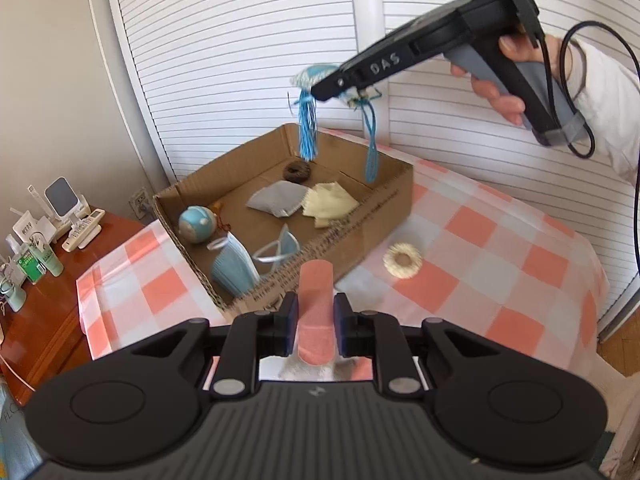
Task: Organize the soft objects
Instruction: 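Carry the sachet over the box and open the right gripper while the left carries the pink strip, then lower the pink strip into the box and open the left gripper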
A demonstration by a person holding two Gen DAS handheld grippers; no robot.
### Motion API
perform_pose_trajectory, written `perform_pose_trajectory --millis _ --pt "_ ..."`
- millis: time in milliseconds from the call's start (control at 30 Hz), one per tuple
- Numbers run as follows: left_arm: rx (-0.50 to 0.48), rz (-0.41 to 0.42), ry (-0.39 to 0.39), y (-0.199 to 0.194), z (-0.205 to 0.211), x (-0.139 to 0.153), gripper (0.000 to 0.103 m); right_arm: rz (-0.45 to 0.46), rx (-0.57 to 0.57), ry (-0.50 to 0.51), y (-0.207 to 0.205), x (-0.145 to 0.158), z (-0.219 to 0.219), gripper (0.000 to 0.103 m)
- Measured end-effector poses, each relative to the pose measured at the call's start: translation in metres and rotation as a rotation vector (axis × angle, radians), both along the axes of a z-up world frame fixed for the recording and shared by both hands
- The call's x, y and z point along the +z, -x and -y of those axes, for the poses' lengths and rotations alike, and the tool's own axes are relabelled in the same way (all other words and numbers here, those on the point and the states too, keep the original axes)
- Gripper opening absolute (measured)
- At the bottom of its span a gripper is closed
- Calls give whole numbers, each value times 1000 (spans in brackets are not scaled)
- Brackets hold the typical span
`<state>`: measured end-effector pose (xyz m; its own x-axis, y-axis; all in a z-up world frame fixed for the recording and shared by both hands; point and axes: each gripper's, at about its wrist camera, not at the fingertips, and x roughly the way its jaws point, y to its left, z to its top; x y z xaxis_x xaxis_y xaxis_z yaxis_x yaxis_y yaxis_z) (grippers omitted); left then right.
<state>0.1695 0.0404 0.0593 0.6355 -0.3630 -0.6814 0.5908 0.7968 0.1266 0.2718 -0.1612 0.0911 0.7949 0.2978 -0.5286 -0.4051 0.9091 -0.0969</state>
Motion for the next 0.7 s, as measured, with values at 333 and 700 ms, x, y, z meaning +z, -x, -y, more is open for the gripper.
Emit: perform_pose_trajectory --millis 333,700 --pt "19 31 -8 -65 15 17 17 -87 -53 -64 -5 -44 10 94" --pt "114 50 -32 -155 40 14 36 -55 -63 -45 30 -49 25 103"
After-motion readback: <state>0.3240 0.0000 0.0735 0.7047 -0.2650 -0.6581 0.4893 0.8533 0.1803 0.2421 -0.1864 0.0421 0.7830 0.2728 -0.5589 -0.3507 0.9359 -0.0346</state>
